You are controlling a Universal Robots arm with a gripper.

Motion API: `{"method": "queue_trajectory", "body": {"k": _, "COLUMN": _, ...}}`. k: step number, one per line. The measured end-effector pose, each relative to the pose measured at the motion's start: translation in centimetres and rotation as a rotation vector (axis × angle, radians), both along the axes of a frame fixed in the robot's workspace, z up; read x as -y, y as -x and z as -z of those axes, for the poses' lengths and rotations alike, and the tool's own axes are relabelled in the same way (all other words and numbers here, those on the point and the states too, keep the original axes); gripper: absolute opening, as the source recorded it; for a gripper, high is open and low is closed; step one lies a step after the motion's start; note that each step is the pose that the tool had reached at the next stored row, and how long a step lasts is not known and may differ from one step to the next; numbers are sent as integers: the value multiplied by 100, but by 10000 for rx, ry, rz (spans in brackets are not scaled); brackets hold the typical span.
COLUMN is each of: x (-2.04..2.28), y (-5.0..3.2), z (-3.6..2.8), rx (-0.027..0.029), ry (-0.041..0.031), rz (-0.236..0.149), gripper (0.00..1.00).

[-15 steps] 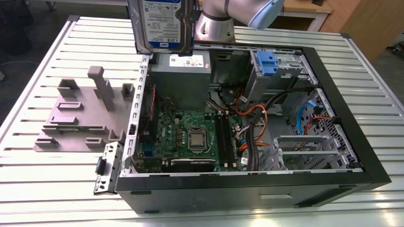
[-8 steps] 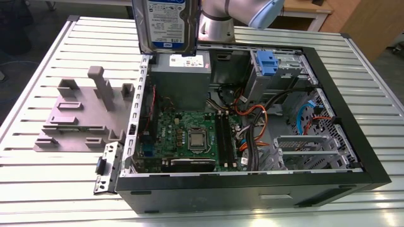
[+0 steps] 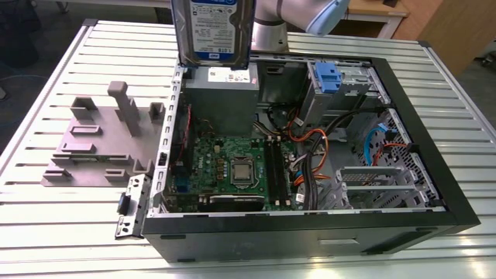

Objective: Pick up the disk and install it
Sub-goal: 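Pick up the disk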

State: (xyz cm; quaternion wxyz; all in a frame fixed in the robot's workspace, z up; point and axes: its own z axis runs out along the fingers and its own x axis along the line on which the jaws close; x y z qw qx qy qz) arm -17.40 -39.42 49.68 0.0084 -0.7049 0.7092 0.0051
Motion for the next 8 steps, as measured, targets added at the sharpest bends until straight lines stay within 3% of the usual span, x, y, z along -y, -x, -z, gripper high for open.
{"method": "queue_trajectory", "body": {"k": 8, "x": 28, "y": -30, "z": 2, "rx": 0, "ry": -1, "rz": 0, "gripper": 36}}
